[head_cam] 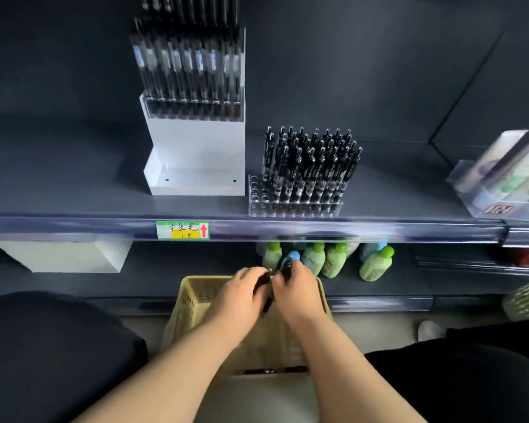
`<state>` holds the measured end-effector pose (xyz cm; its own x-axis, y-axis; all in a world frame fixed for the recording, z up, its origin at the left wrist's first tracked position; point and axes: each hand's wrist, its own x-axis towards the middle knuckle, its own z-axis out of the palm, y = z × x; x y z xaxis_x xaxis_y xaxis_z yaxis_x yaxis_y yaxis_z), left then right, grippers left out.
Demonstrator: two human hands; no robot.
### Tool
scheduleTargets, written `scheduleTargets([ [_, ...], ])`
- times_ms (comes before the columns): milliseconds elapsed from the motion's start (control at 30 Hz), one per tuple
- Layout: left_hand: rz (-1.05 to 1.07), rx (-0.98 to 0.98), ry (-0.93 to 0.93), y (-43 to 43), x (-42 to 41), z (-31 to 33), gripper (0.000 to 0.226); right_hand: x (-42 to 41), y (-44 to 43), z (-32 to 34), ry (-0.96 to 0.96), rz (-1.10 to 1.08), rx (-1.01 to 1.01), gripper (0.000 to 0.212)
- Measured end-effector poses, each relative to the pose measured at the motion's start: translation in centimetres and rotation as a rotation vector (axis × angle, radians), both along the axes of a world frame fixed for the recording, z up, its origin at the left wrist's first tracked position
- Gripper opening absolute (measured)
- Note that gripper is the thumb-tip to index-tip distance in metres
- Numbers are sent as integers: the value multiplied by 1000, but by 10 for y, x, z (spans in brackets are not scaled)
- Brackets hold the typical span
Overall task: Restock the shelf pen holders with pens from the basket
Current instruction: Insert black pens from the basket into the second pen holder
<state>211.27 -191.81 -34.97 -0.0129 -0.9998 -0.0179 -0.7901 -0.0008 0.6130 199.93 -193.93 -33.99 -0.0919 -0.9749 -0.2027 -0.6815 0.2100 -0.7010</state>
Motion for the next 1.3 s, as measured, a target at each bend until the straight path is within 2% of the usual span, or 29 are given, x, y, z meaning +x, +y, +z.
scheduleTargets([
  [100, 25, -126, 32, -5, 8, 38, 38, 2, -4, 32, -67, 38, -180, 12],
  [233, 25, -310, 98, -21, 24, 91, 36, 1, -15, 85, -114, 65, -357, 21],
  [367, 101, -437, 148, -50, 37, 134, 35, 0, -28, 140, -184, 67, -493, 7],
  [433, 128, -497, 240, -64, 38, 150, 32, -1, -36, 164, -153, 81, -578, 6],
  [533, 157, -523, 398, -81, 40, 155, 30, 0, -56, 196, -70, 106, -672, 16],
  [633, 180, -490, 512, -93, 37, 151, 29, 0, -76, 212, -74, 89, -737, 20],
  [833, 113, -484, 493, -103, 30, 147, 29, 0, -98, 190, -80, 43, -673, 2],
  [1067, 180, -489, 493, -109, 30, 144, 30, -2, -102, 175, 43, 95, -640, 2],
  [1300, 250, -493, 495, -108, 28, 148, 26, 4, -103, 165, 144, 96, -639, 16],
])
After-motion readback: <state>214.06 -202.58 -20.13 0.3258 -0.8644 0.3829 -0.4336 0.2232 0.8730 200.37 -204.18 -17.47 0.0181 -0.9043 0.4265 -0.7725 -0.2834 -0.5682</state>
